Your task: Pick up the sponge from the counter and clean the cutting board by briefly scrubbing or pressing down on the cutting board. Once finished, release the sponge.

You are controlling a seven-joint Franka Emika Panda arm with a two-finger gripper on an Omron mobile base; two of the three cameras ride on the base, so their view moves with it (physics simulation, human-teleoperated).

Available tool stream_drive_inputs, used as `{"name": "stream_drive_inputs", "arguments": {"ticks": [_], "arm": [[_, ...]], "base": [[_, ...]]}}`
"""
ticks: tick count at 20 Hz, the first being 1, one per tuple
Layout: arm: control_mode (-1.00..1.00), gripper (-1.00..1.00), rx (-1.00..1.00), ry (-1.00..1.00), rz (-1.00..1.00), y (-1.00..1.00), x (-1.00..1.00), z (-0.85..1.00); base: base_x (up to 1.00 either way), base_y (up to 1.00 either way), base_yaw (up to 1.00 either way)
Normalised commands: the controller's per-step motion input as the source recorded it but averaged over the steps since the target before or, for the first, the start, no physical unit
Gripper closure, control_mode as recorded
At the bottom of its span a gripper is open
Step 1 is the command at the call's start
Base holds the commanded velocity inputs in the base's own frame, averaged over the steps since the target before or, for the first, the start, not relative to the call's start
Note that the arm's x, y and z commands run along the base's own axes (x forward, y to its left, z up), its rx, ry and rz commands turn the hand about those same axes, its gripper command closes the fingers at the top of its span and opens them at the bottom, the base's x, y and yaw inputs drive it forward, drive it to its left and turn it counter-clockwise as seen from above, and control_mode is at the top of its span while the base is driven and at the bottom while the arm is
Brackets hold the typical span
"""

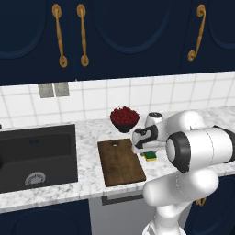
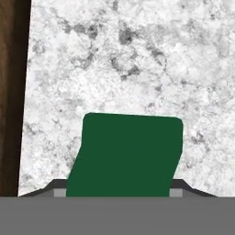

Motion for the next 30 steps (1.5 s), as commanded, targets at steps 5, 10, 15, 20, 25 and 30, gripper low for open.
{"name": "stream_drive_inputs", "arguments": {"ticks": [5,10,15,20,25,30], "arm": [[-1.00,1.00,0.00,0.00,0.00,0.05,-0.29,0.43],[-1.00,1.00,0.00,-0.04,0.02,0.46,-0.15,0.46],[-1.00,1.00,0.00,0.00,0.05,0.45,0.40,0.02],[-1.00,1.00,0.00,0.00,0.00,0.27,0.71,0.01],[-1.00,1.00,-0.02,-0.02,0.00,0.24,0.37,0.00],[-1.00,1.00,-0.01,0.00,0.00,0.17,0.11,-0.23]], "base": [[0.00,0.00,0.00],[0.00,0.00,0.00],[0.00,0.00,0.00],[0.00,0.00,0.00],[0.00,0.00,0.00],[0.00,0.00,0.00]]}}
